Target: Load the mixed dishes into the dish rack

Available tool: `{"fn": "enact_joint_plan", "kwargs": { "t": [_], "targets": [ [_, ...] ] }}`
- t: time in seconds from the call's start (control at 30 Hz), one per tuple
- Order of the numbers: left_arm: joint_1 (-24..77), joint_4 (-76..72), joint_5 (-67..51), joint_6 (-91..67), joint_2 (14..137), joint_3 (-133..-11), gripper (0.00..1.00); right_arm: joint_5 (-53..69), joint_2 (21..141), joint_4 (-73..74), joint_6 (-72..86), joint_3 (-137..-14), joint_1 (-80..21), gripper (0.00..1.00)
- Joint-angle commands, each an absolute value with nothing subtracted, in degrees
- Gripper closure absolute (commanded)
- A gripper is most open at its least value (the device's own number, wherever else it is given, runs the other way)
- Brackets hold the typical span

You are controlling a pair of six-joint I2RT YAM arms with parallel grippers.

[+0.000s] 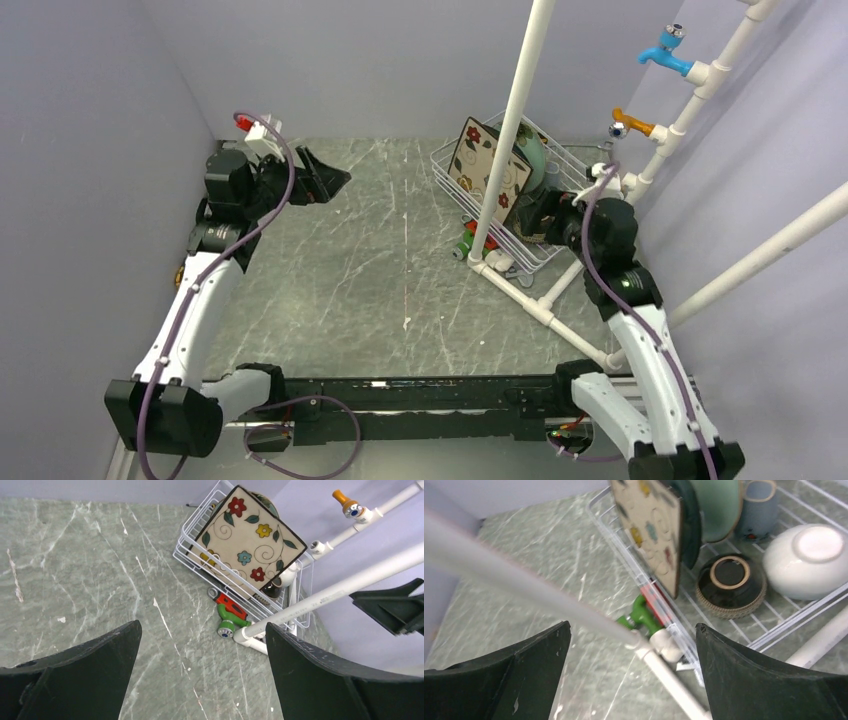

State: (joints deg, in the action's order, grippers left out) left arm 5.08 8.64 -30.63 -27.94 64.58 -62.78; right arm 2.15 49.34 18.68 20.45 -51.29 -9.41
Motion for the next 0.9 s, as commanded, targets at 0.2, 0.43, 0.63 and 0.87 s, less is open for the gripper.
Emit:
{"fn": "enact_joint_plan", "kwargs": {
  "t": [0.2,0.43,0.63,0.87],
  "targets": [
    [13.68,5.56,-19.86,-16.89,49.44,-59.24,0.01,19.23,33.85,31.72,20.37,-52.5,-9.71,0.0],
    [13.71,6.99,-19.19,-19.23,30.23,-54.4,0.01,18.96,26.37,32.26,18.69,-52.66,-9.75,0.0],
    [13.71,11.12,-16.8,-19.83,18.77,-53.33,0.01,19.5,22.31,29.52,20.71,-52.6,-9.7,0.0],
    [13.69,15.65,-13.97,-18.94,11.95,-55.25,0.01,21.85,17.94,25.33,23.38,-52.07,-9.75,0.0]
  ]
}}
